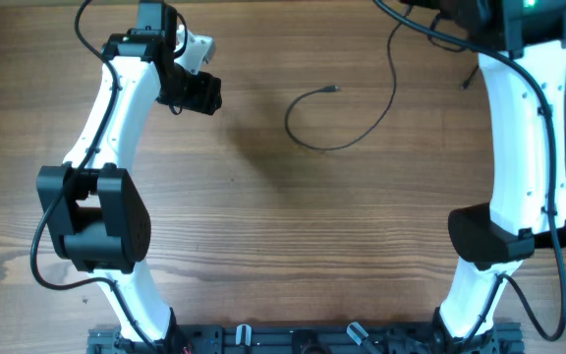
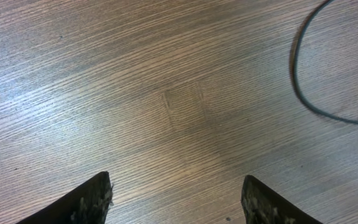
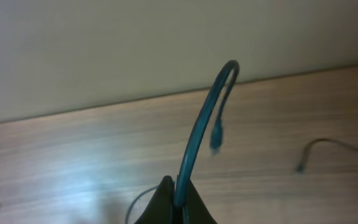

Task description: Untangle cables

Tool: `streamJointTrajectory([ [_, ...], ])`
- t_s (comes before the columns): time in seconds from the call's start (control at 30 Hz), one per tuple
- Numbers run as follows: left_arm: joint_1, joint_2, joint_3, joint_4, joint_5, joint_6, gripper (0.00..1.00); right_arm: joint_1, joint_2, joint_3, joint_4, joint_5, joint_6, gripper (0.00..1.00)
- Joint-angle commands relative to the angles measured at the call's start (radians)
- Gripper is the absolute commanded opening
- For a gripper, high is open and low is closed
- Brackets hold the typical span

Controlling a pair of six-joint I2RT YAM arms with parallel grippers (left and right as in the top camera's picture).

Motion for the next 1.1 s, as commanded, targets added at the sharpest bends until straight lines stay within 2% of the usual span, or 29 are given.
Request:
streamJointTrajectory([
  [0.0, -0.002, 0.013, -0.002, -0.002, -0.001, 0.002, 0.69, -0.033, -0.026, 0.112, -0.01, 0.075, -0.027, 0.05],
  [0.27, -0.002, 0.013, -0.002, -0.004, -0.001, 0.003, 0.69, -0.196, -0.116, 0.171, -0.098, 0.128, -0.04, 0.05],
  [0.6, -0.002, 0.013, -0.002, 0.001, -0.001, 0.007, 0.69, -0.535, -0.132, 0.163, -0.255, 0.156, 0.109, 0.05],
  [1.07, -0.002, 0.013, -0.002, 0.0, -0.001, 0.009, 0.7, -0.828, -0.127, 0.14, -0.286, 0.153, 0.165, 0.05],
])
